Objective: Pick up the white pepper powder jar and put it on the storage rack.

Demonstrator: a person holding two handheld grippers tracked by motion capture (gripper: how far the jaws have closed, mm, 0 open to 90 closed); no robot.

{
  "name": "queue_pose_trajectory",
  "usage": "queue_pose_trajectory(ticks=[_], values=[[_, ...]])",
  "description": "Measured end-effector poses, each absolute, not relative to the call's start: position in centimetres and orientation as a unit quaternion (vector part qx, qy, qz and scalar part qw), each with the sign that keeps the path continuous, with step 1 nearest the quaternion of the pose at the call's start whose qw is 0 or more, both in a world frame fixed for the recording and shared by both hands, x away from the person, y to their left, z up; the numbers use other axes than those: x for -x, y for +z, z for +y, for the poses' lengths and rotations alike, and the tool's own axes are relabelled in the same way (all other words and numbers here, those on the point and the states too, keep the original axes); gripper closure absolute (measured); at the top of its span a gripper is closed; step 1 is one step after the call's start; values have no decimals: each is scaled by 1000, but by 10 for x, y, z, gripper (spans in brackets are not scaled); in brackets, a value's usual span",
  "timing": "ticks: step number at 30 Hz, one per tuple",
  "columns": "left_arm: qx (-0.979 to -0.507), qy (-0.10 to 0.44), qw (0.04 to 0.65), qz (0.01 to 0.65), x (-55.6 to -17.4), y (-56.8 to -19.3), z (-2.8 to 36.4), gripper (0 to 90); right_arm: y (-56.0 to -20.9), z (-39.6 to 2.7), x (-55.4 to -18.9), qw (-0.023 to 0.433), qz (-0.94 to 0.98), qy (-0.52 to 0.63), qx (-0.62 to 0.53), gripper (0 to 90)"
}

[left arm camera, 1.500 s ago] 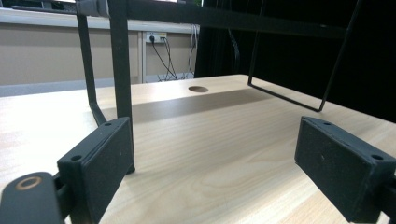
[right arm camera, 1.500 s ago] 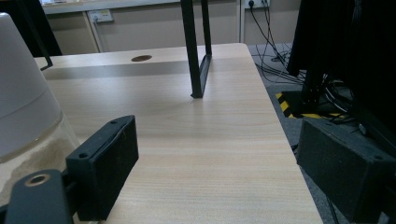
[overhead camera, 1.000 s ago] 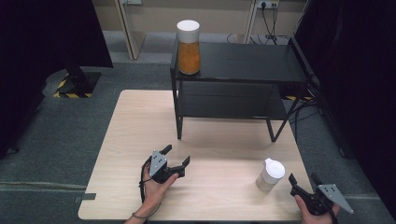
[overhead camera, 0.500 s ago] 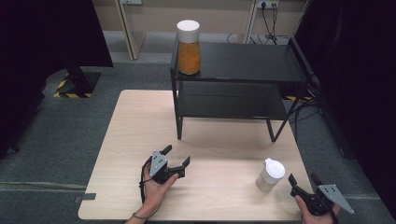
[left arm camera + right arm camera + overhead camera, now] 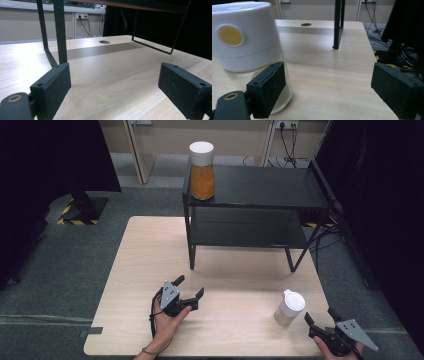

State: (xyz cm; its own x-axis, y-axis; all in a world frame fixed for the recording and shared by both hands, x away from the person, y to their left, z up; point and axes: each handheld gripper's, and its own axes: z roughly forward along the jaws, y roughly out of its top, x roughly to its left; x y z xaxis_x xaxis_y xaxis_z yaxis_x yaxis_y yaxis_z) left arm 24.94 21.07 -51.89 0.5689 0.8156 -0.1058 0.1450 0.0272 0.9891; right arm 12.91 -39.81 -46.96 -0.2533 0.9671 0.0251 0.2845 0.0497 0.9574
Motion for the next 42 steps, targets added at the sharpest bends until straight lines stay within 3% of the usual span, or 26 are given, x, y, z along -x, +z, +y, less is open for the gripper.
queue_pose_trajectory(ticks=[30, 42], values=[[-642, 274, 610, 373, -250, -519, 210, 105, -453, -370, -148, 305, 704, 483, -422, 135], [-643, 274, 611, 372, -250, -519, 209, 104, -449, -360, -164, 310, 715, 471, -414, 253]])
